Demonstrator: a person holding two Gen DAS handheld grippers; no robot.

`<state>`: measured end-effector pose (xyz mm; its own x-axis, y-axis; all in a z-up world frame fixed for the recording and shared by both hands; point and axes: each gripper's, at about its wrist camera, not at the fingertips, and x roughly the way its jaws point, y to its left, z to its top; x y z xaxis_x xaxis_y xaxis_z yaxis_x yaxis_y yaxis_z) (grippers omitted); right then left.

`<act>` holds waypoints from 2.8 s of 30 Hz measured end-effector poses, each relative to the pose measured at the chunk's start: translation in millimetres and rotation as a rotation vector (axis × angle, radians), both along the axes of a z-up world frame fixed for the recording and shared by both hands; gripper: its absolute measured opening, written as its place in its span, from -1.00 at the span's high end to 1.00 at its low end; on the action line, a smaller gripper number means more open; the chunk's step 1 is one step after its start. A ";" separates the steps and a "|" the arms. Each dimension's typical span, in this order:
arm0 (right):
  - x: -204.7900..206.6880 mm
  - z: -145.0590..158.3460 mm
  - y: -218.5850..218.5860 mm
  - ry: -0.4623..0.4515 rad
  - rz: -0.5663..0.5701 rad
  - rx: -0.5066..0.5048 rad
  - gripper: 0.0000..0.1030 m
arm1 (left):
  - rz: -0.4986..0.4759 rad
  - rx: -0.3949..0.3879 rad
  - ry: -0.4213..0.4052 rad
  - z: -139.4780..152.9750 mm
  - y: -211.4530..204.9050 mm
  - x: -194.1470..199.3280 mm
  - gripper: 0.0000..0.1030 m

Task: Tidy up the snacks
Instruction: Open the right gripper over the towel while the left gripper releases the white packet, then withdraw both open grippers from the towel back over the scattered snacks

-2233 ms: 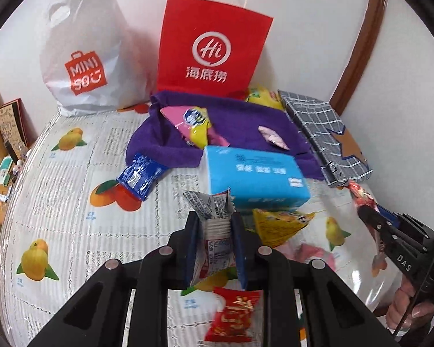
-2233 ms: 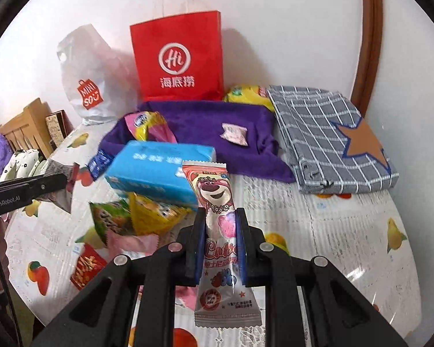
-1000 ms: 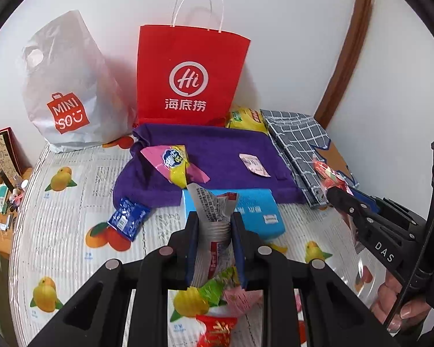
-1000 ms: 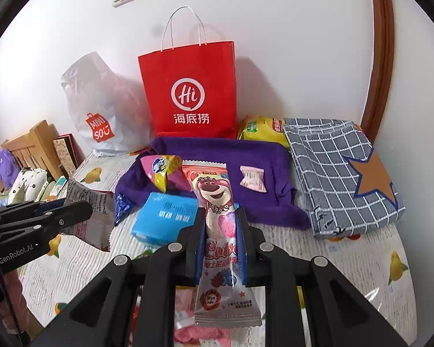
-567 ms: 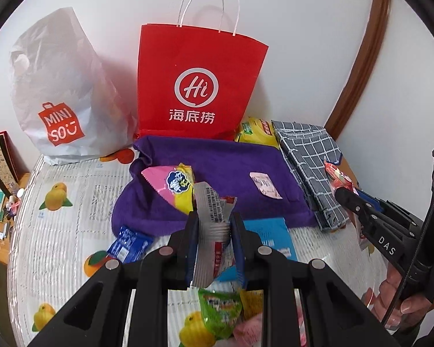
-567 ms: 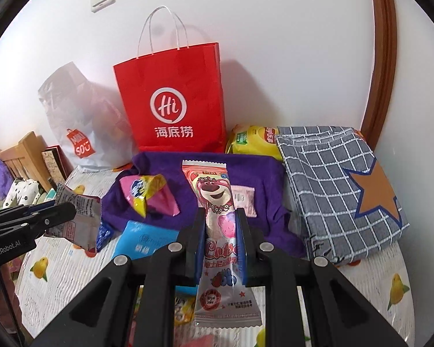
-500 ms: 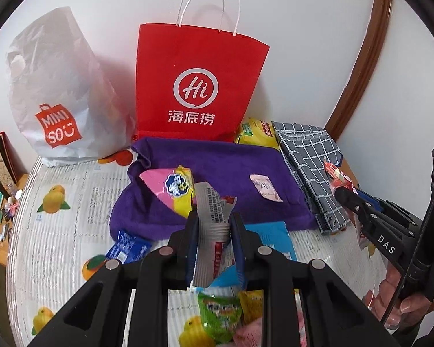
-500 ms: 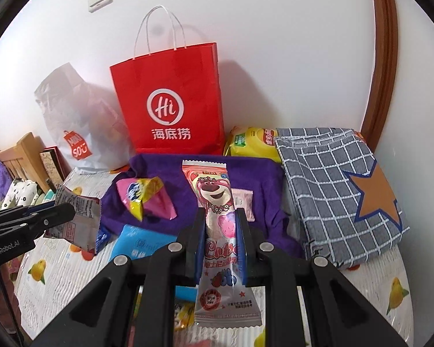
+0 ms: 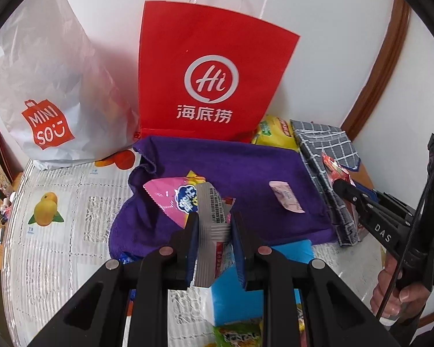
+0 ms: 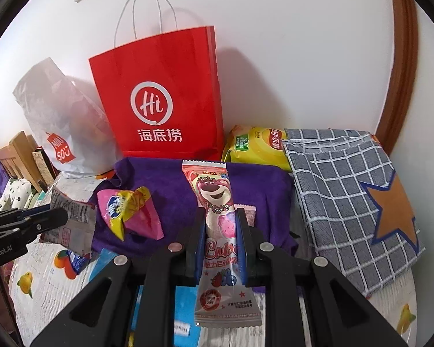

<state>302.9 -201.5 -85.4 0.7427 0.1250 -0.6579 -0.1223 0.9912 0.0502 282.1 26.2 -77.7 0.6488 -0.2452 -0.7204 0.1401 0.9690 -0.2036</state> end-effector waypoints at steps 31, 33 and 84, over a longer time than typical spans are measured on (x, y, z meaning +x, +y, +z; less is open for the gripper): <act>67.8 -80.0 4.5 0.166 0.046 -0.001 0.61 | -0.098 -0.041 0.094 -61.5 -33.7 78.8 0.57; 68.0 -81.4 7.0 0.171 0.055 -0.009 0.59 | -0.108 -0.051 0.104 -62.9 -35.3 81.0 0.57; -169.2 -11.2 -6.7 0.045 -0.029 -0.046 -0.40 | 0.039 0.032 0.009 -5.8 17.5 -134.0 -0.26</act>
<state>133.7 -208.2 -96.6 0.7153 0.0730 -0.6950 -0.0924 0.9957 0.0095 148.0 43.6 -83.5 0.6511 -0.1969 -0.7330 0.1010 0.9797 -0.1734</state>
